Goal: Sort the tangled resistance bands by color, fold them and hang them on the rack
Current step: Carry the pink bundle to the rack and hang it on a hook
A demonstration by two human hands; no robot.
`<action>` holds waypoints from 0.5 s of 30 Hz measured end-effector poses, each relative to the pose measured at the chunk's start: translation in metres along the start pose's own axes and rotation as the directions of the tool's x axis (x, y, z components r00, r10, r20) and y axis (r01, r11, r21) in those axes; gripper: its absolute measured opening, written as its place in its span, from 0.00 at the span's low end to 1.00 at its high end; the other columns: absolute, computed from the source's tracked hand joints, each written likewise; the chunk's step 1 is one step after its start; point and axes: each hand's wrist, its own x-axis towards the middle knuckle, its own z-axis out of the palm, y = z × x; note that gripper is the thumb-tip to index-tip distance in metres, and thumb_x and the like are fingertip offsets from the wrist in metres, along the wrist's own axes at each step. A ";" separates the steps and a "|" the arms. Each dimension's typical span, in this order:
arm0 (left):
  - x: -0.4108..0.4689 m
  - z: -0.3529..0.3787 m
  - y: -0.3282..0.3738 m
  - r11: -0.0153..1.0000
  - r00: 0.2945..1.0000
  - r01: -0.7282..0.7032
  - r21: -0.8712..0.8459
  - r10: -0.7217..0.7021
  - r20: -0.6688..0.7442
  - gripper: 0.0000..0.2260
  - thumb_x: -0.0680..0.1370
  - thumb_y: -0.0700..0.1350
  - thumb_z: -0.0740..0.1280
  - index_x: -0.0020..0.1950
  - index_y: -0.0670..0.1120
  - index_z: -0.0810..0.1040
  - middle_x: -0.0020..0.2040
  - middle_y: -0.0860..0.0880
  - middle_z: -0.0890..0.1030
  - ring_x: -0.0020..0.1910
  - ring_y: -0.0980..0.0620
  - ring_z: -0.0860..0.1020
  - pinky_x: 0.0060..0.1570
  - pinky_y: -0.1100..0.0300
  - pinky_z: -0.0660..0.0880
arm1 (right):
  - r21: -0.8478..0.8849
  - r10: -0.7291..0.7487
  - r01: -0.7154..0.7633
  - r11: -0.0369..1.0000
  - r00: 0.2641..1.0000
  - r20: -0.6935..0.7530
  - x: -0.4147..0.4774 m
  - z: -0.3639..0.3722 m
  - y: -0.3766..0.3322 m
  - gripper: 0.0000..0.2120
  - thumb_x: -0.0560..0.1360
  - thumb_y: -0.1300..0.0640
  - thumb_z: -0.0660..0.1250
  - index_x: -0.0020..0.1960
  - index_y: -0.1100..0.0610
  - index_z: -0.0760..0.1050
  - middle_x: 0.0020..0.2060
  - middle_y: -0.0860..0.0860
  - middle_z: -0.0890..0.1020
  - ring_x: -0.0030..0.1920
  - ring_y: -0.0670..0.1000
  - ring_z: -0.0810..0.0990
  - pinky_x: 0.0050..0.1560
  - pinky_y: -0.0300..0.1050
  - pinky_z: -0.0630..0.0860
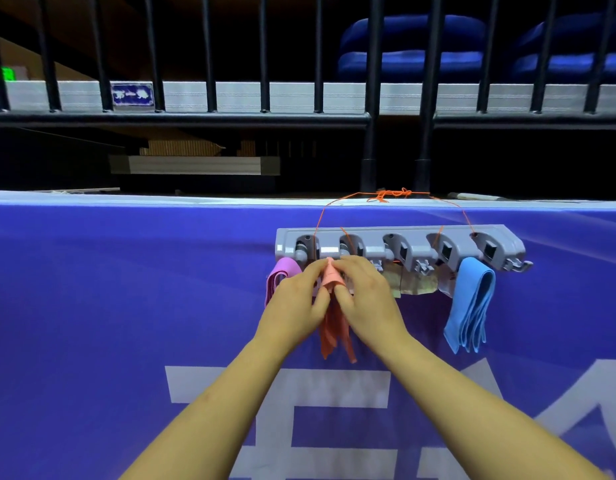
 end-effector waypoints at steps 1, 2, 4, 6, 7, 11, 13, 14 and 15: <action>0.000 0.001 -0.002 1.000 1.000 0.009 0.006 -0.009 -0.006 0.19 0.80 0.47 0.61 0.71 0.55 0.71 0.56 0.52 0.82 0.53 0.54 0.80 0.50 0.56 0.77 | 0.007 0.009 -0.009 1.000 1.000 -0.027 -0.001 0.002 0.001 0.16 0.75 0.62 0.62 0.62 0.56 0.77 0.57 0.51 0.80 0.59 0.50 0.77 0.61 0.43 0.73; -0.001 0.001 -0.002 1.000 0.999 0.026 0.008 -0.026 -0.022 0.18 0.80 0.46 0.61 0.71 0.55 0.72 0.55 0.52 0.83 0.50 0.55 0.79 0.47 0.60 0.76 | 0.025 0.025 -0.024 0.999 0.998 -0.051 -0.002 0.004 0.001 0.17 0.75 0.63 0.62 0.62 0.56 0.78 0.56 0.51 0.81 0.56 0.50 0.79 0.59 0.44 0.75; -0.001 0.003 -0.001 0.999 0.998 0.038 -0.019 -0.039 -0.046 0.18 0.80 0.46 0.62 0.71 0.54 0.73 0.54 0.52 0.83 0.48 0.58 0.79 0.45 0.64 0.75 | 0.079 0.066 -0.062 0.995 0.996 -0.060 -0.006 0.007 0.001 0.19 0.74 0.64 0.62 0.63 0.54 0.78 0.55 0.49 0.82 0.54 0.48 0.80 0.57 0.42 0.76; -0.003 0.003 -0.001 0.993 0.999 0.033 -0.112 -0.035 -0.017 0.19 0.80 0.47 0.63 0.72 0.55 0.72 0.59 0.55 0.82 0.54 0.62 0.79 0.52 0.67 0.75 | 0.153 0.105 -0.099 0.983 0.994 -0.031 -0.009 0.008 0.000 0.20 0.75 0.62 0.63 0.65 0.51 0.77 0.55 0.46 0.82 0.54 0.43 0.80 0.56 0.39 0.77; -0.004 0.003 -0.003 0.987 0.999 0.035 -0.159 -0.034 0.007 0.20 0.80 0.49 0.63 0.72 0.56 0.71 0.62 0.57 0.80 0.57 0.64 0.78 0.55 0.67 0.75 | 0.193 0.117 -0.112 0.975 0.993 -0.016 -0.011 0.008 0.000 0.19 0.75 0.60 0.63 0.65 0.51 0.77 0.55 0.44 0.82 0.55 0.41 0.80 0.56 0.38 0.77; -0.008 0.000 -0.001 0.960 0.999 0.041 -0.278 -0.040 0.010 0.18 0.82 0.48 0.60 0.72 0.54 0.72 0.64 0.58 0.78 0.61 0.67 0.74 0.56 0.75 0.69 | 0.332 0.107 -0.105 0.938 0.994 0.012 -0.015 0.001 -0.002 0.16 0.79 0.56 0.63 0.66 0.50 0.76 0.59 0.42 0.80 0.60 0.40 0.77 0.60 0.35 0.74; -0.008 0.002 0.002 0.948 0.999 0.017 -0.317 -0.027 -0.027 0.16 0.82 0.46 0.60 0.70 0.53 0.73 0.63 0.58 0.79 0.60 0.68 0.74 0.56 0.75 0.70 | 0.344 0.112 -0.108 0.933 0.994 0.010 -0.017 0.002 -0.002 0.15 0.80 0.55 0.61 0.66 0.50 0.76 0.60 0.41 0.79 0.62 0.40 0.76 0.61 0.35 0.73; -0.007 0.004 0.003 0.946 0.999 0.008 -0.325 -0.023 -0.042 0.16 0.82 0.46 0.60 0.70 0.52 0.74 0.62 0.57 0.79 0.60 0.67 0.74 0.58 0.72 0.71 | 0.340 0.115 -0.109 0.934 0.993 0.004 -0.016 0.003 -0.002 0.15 0.80 0.55 0.61 0.66 0.49 0.76 0.60 0.41 0.79 0.62 0.40 0.76 0.62 0.38 0.74; -0.006 0.006 0.003 0.944 0.998 0.005 -0.329 -0.024 -0.053 0.15 0.82 0.46 0.61 0.69 0.52 0.74 0.62 0.57 0.78 0.61 0.65 0.74 0.59 0.69 0.73 | 0.332 0.119 -0.112 0.937 0.993 -0.002 -0.016 0.005 -0.001 0.15 0.80 0.54 0.61 0.66 0.49 0.76 0.60 0.41 0.79 0.62 0.41 0.76 0.62 0.40 0.74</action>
